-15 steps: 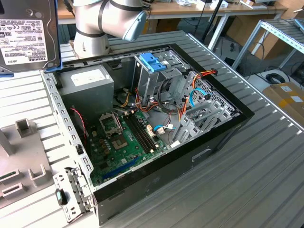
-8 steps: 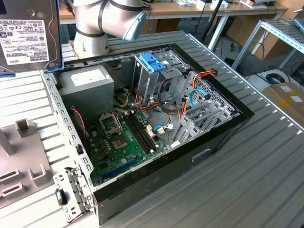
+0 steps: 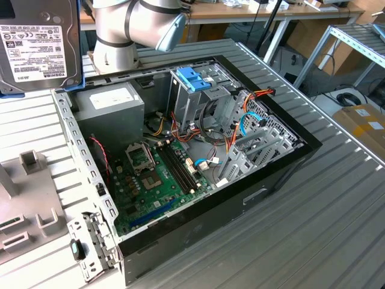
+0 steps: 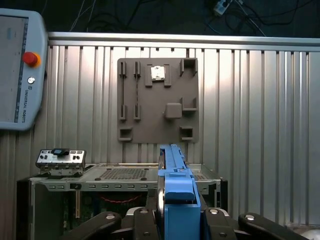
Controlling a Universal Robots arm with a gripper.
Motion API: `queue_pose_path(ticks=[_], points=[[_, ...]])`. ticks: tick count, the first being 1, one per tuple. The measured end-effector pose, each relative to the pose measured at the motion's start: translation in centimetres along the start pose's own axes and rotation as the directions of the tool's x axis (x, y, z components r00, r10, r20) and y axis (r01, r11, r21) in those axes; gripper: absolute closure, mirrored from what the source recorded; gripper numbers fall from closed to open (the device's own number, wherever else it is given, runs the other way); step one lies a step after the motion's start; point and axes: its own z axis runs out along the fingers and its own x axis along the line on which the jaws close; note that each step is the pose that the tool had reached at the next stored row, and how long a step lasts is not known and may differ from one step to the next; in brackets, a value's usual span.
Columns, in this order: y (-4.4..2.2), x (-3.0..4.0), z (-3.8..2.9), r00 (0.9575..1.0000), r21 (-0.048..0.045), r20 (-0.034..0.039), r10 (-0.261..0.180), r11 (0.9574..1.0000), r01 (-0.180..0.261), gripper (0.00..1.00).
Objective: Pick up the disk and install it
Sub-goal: 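Pick up the disk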
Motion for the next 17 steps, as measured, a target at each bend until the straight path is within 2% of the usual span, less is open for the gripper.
queue_pose_path(ticks=[5, 17], points=[[-0.14, 0.23, 0.0, 1.0, 0.0001, 0.0, 0.0, 1.0, 0.0, 0.63], [-0.2, 1.45, -0.01, 1.0, 0.0, -0.0001, 0.0, 1.0, 0.0, 0.63]])
